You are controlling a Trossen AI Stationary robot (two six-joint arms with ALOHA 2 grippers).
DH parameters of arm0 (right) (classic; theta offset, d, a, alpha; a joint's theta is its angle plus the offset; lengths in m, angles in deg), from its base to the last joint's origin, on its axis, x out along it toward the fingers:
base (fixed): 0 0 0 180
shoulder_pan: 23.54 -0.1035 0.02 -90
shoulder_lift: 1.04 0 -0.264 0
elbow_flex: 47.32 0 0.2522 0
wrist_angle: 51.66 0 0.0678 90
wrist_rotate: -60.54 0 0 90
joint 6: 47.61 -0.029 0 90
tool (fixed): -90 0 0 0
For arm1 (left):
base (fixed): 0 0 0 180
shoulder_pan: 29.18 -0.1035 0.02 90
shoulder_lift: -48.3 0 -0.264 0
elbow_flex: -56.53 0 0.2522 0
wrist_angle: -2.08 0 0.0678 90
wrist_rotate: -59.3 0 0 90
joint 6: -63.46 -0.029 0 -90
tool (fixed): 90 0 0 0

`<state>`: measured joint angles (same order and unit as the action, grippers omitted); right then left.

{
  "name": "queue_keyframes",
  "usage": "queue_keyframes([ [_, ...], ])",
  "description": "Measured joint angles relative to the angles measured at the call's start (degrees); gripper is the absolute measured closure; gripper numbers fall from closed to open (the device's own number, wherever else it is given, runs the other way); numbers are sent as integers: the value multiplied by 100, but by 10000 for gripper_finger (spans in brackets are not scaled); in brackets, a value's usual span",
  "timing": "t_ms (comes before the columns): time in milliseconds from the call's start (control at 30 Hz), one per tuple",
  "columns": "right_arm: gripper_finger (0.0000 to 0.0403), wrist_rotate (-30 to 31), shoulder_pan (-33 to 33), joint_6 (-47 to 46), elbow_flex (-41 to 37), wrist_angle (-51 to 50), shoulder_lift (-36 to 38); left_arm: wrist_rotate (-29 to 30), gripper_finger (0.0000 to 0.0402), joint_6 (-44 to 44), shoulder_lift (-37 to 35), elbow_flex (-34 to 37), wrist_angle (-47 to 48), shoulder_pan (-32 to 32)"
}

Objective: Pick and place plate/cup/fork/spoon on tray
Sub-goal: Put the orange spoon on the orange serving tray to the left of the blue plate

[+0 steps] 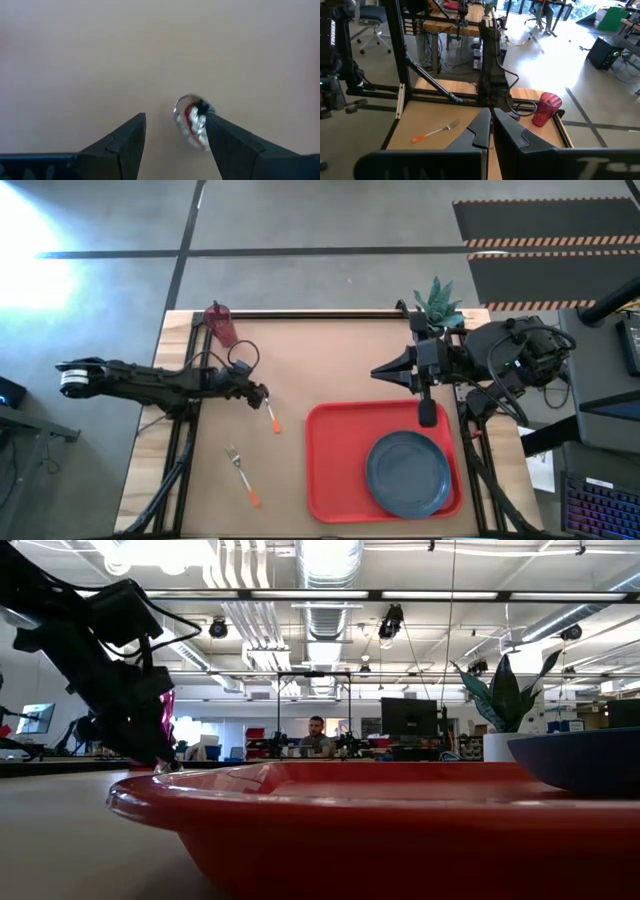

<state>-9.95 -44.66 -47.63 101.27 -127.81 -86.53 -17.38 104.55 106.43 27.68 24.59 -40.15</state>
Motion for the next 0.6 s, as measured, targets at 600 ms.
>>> queue_keyframes([
  [600, 394, 2, 0, -42, -7, -39, 0, -558, 216, -276, 1002, -52, -855, -137],
])
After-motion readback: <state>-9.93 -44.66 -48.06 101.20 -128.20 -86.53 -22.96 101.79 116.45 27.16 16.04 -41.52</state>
